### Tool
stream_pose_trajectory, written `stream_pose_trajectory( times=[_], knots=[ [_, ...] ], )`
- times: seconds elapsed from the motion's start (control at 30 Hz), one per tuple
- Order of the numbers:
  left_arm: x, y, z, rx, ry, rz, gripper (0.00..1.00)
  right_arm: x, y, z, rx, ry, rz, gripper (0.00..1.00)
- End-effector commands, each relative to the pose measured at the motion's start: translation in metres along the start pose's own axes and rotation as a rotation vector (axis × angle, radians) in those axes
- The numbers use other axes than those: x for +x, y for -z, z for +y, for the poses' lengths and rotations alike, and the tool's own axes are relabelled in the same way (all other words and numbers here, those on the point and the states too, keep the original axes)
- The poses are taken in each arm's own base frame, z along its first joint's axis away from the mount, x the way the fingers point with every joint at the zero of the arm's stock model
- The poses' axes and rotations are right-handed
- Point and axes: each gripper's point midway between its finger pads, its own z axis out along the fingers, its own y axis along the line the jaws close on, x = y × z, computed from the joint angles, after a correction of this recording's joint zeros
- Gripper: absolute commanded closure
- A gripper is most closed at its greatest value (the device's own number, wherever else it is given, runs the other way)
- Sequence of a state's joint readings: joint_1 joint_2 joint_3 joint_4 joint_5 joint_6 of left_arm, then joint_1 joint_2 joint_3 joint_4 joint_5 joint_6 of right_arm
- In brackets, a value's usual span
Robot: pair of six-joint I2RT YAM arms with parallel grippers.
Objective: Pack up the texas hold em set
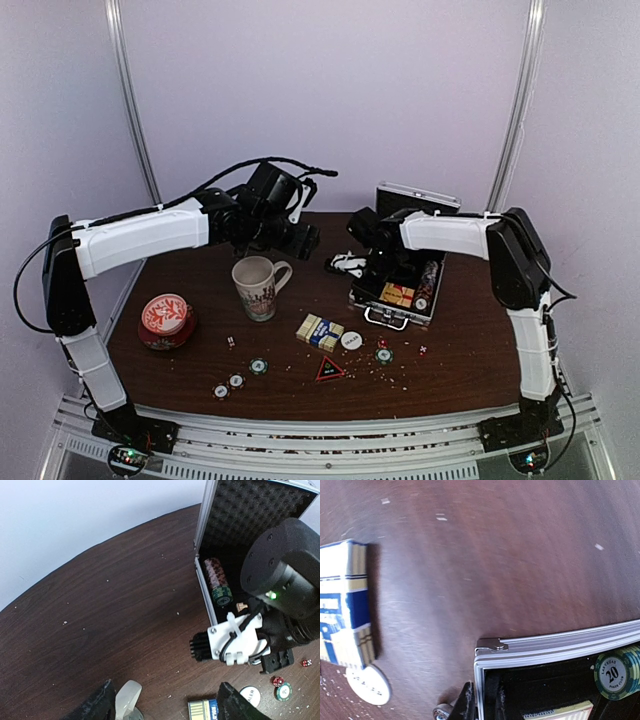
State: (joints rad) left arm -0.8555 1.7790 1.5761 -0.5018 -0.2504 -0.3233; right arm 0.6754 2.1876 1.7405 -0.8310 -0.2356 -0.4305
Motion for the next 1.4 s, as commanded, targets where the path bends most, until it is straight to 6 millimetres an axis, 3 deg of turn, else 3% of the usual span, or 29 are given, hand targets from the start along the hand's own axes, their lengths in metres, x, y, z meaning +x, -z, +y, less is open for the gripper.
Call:
stream_pose_trajectory(
  times=[0.0,0.23,0.67,0.87,0.97,1.07,1.17,1.27,1.37],
  knots=[
    [-0.01,0.006,-0.001,0.011,0.007,-0.044,0.29,0.0,-0.01,0.06,-0.153,0.198,0.016,0.93],
    [-0.009,0.005,-0.002,0.013,0.009,-0.041,0.29,0.019,-0.003,0.082,-0.188,0.328,0.076,0.94],
    [-0.005,-0.003,-0.007,0.032,0.001,-0.023,0.29,0.048,0.014,0.089,-0.195,0.398,0.137,0.95],
    [-0.001,-0.008,-0.009,0.039,-0.006,-0.012,0.29,0.045,0.016,0.086,-0.182,0.399,0.127,0.94],
    [-0.002,-0.008,-0.008,0.037,-0.008,-0.012,0.29,0.036,0.029,0.086,-0.179,0.4,0.096,0.83],
    [-0.001,-0.007,-0.008,0.037,-0.007,-0.012,0.28,0.023,0.05,0.077,-0.146,0.393,0.036,0.65],
    [-0.001,-0.008,-0.009,0.038,-0.006,-0.01,0.27,0.011,0.072,0.06,-0.115,0.355,-0.028,0.56],
    [-0.003,-0.006,-0.007,0.027,-0.001,-0.018,0.27,0.006,0.092,0.033,-0.115,0.265,-0.096,0.53],
    [-0.004,-0.005,-0.007,0.029,0.001,-0.022,0.27,0.0,0.107,-0.006,-0.058,0.137,-0.163,0.58]
  ],
)
